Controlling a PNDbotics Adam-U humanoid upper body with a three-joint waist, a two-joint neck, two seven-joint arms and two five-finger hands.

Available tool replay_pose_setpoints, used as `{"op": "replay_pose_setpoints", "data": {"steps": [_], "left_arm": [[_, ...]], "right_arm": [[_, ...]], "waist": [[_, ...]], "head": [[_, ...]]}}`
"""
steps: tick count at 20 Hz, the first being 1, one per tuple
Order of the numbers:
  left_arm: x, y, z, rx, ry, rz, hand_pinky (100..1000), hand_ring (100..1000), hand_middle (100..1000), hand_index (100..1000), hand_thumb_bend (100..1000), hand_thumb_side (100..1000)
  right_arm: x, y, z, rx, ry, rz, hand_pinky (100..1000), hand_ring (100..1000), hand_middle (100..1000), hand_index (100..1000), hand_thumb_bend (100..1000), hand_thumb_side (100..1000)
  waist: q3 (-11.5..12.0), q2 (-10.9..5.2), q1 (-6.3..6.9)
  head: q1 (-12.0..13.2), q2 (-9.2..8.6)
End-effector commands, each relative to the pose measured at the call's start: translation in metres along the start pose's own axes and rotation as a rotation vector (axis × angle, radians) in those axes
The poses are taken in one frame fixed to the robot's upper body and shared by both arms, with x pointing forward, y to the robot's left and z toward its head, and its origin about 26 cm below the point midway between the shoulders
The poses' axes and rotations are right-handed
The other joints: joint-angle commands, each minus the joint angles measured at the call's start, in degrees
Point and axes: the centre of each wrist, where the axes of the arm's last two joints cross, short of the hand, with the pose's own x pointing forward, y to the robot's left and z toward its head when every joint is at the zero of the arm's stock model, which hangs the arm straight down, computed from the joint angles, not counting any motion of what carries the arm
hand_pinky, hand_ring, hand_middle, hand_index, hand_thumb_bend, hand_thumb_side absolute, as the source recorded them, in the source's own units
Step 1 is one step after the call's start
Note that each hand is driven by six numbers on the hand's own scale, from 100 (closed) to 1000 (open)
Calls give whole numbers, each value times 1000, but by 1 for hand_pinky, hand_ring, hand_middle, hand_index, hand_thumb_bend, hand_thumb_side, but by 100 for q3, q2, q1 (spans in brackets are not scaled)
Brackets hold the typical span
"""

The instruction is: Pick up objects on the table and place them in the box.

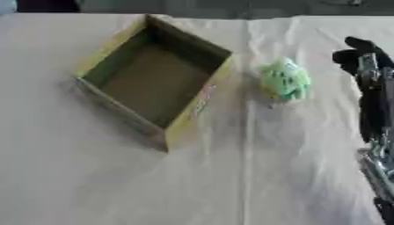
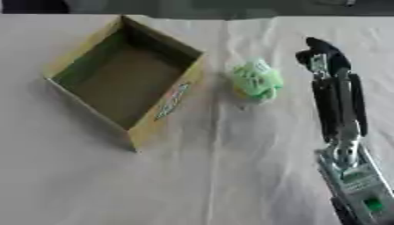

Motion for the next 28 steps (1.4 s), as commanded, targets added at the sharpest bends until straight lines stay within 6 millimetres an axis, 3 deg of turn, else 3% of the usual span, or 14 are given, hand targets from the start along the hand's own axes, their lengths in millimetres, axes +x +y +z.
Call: {"op": "replay_pose_setpoints", "data": {"steps": [1,7,14,15,16,19,23,28], "left_arm": [[5,2,-3,-1,-24,0,308,565,679,784,100,714],[5,2,-3,-7,-24,-4,308,565,678,784,100,714],[5,2,-3,-16,-24,-7,308,565,678,784,100,713],[5,2,-3,-18,-24,-7,308,565,678,784,100,712],[5,2,-3,-19,-24,-7,308,565,678,784,100,712],[5,2,-3,-19,-23,-8,307,565,678,784,100,712],[5,2,-2,-22,-21,-10,307,565,678,784,100,712],[5,2,-2,-28,-19,-11,307,565,678,784,100,712]], "right_arm": [[9,-10,-8,-19,-57,79,865,782,679,870,100,962],[19,-29,-25,24,-151,426,869,827,759,911,100,1000],[34,-45,-42,245,-213,817,887,865,824,942,198,1000],[36,-46,-44,272,-220,855,885,863,822,939,252,1000],[38,-48,-46,288,-226,884,885,863,822,939,252,1000],[44,-51,-51,306,-243,951,889,867,827,934,465,985],[50,-53,-56,382,-263,1024,907,884,849,953,612,916],[60,-56,-63,520,-273,1057,918,903,865,981,708,873]], "waist": [[14,-127,3],[14,-145,-13],[21,-163,-23],[23,-164,-24],[23,-165,-23],[29,-166,-25],[40,-167,-31],[37,-171,-41]], "head": [[15,-28],[14,-12],[-2,-22],[-4,-24],[-5,-25],[-12,-36],[-17,-25],[-30,-18]]}}
